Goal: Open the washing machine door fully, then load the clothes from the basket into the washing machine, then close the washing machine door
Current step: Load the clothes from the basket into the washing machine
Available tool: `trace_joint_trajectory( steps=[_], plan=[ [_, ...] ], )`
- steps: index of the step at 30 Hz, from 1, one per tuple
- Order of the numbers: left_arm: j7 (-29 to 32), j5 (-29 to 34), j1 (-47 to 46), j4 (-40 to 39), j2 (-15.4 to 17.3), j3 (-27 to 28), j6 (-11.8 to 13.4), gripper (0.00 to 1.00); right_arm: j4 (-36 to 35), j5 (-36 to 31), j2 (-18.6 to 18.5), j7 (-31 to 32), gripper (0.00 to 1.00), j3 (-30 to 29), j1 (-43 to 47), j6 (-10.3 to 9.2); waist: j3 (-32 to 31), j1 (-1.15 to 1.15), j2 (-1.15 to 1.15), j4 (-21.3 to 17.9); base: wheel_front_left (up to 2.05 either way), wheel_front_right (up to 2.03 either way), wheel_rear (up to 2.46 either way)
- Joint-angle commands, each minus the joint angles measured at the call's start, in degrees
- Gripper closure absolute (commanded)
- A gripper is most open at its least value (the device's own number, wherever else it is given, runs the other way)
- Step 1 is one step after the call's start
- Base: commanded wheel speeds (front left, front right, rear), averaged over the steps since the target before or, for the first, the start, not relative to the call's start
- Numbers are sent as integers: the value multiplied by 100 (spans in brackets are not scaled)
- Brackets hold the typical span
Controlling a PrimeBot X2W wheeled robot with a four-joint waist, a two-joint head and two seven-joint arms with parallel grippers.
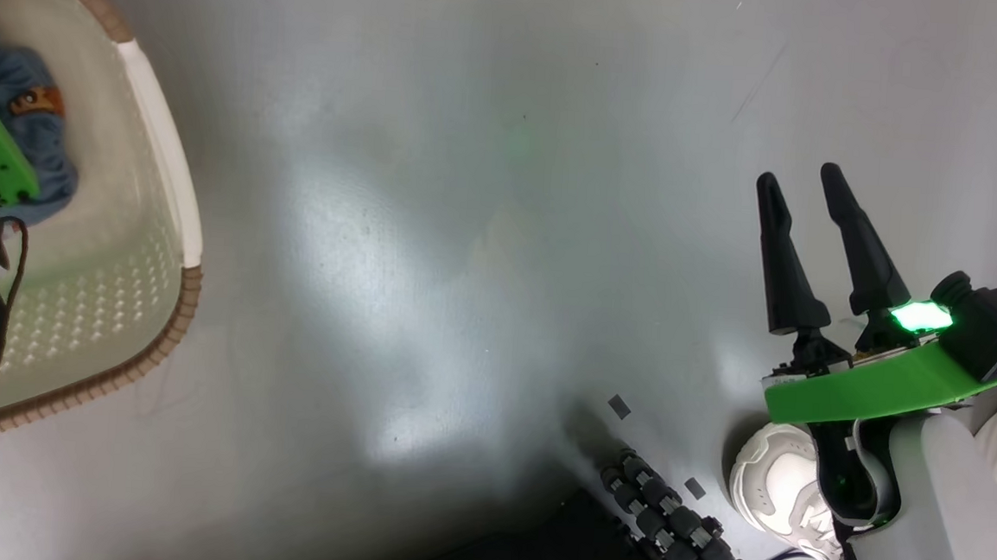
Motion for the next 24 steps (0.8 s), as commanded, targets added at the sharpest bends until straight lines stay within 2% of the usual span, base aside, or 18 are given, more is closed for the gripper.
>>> trace_joint_trajectory(
  steps=[1, 2, 14, 24],
  plan=[
    [120, -48, 403, 136, 107, 36, -20, 61, -92, 67, -67, -68, 0, 54, 131, 9, -13, 0, 0, 21, 0, 0, 0],
    [81, -64, 400, 135, 109, 43, -13, 100, -97, 66, -71, -68, 0, 47, 129, 9, -15, 0, 0, 32, 0, 0, 0],
    [31, -171, 468, 158, 90, 17, 28, 100, -82, 64, -62, -68, 0, 4, 124, 9, -146, 0, 0, 97, 0, 0, 0],
    [-432, -378, 864, 166, -220, 78, -69, 100, -97, 3, -117, -68, 0, -212, 229, 9, -698, 0, 0, 430, 0, 0, 0]
  ],
)
